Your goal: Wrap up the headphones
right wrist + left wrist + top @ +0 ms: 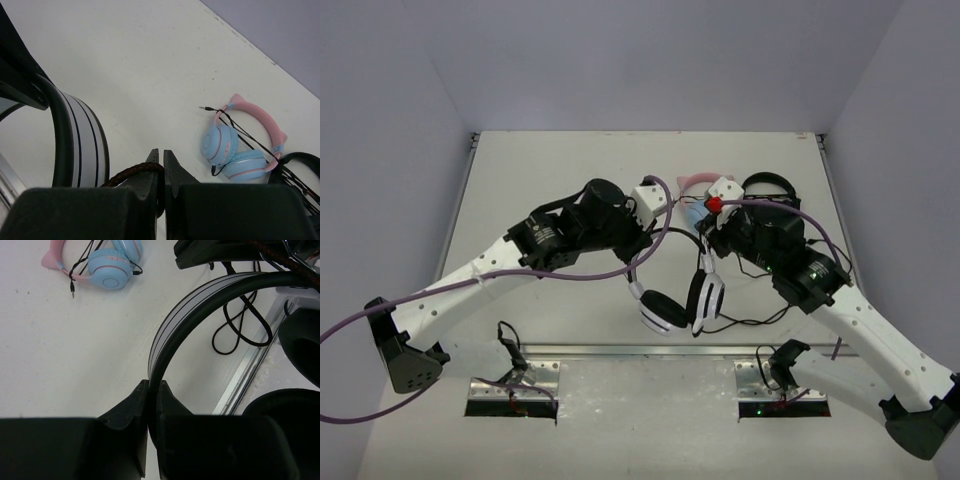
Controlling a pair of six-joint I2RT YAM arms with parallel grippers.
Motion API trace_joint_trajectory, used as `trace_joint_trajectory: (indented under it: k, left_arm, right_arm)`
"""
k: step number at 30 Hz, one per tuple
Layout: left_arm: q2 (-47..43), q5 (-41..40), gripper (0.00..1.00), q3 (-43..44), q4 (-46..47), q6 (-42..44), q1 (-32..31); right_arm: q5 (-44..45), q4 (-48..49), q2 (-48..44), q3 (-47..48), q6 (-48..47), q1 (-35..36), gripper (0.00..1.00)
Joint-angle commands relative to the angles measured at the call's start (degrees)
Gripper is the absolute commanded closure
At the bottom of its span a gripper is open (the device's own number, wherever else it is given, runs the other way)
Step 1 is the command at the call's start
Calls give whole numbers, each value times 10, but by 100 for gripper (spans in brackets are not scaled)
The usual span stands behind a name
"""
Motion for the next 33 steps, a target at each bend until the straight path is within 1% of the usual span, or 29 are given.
trace_joint_trajectory:
  k: [1, 2, 3, 4, 6, 9, 11, 12, 13, 14, 15, 16, 18, 19, 21, 22, 23, 25, 27, 29, 31, 32, 33]
  left_arm:
    - [-42, 1, 100, 12, 49, -15, -16]
    - [-48, -30, 100, 10, 58, -21, -16]
    - [-61, -82, 99, 8, 78, -36, -16]
    - [-70, -89, 100, 4, 87, -39, -16]
    - [-104, -87, 100, -1, 124, -48, -16]
    - [-166, -89, 100, -23, 190, -59, -16]
    - [-198, -79, 100, -25, 213, -66, -16]
    - [-206, -72, 100, -21, 217, -67, -16]
    - [-211, -70, 100, -16, 219, -67, -16]
    - [-217, -72, 100, -6, 224, -94, -16]
    - [-220, -96, 100, -1, 226, -102, -16]
    - [-222, -123, 100, 12, 227, -117, -16]
    - [-225, -138, 100, 27, 227, -130, -16]
    - [-225, -142, 100, 35, 223, -135, -16]
    - [-223, -150, 100, 66, 218, -150, -16]
    - [-222, -155, 99, 74, 214, -156, -16]
    - [-222, -161, 100, 84, 212, -163, -16]
    - [-217, -197, 100, 115, 205, -174, -16]
    - [-215, -243, 100, 137, 197, -189, -16]
    - [-217, -284, 100, 145, 202, -208, -16]
    - [-222, -317, 100, 147, 211, -234, -16]
    - [-221, -369, 100, 152, 208, -249, -16]
    - [-220, -393, 100, 155, 205, -261, -16]
  right_arm:
    - [16, 32, -3, -13, -20, -5, 99]
    - [16, 37, -8, -20, -17, -6, 99]
    - [16, 48, -18, -29, -12, -8, 99]
    - [16, 55, -22, -44, -9, -9, 99]
    - [-17, 81, -29, -57, -1, -12, 95]
    - [-57, 131, -29, -73, 15, -19, 95]
    - [-91, 167, -29, -77, 22, -21, 95]
    - [-105, 183, -29, -78, 32, -22, 92]
    - [-135, 197, -23, -77, 32, -22, 88]
    - [-149, 223, -20, -77, 52, -22, 79]
    - [-157, 240, -15, -78, 69, -23, 51]
    - [-174, 270, -2, -81, 78, -23, 44]
    - [-197, 290, 15, -79, 84, -25, 32]
    - [-228, 301, 39, -77, 84, -25, 31]
    - [-256, 313, 62, -71, 93, -28, 31]
    - [-284, 334, 78, -72, 100, -30, 34]
    - [-296, 348, 85, -75, 108, -31, 34]
    - [-316, 377, 95, -86, 141, -32, 35]
    - [-340, 429, 105, -106, 180, -32, 35]
    - [-350, 485, 112, -121, 218, -32, 43]
    - [-360, 536, 117, -145, 238, -32, 59]
    - [-361, 540, 124, -149, 249, -32, 73]
    - [-360, 543, 127, -154, 253, -31, 84]
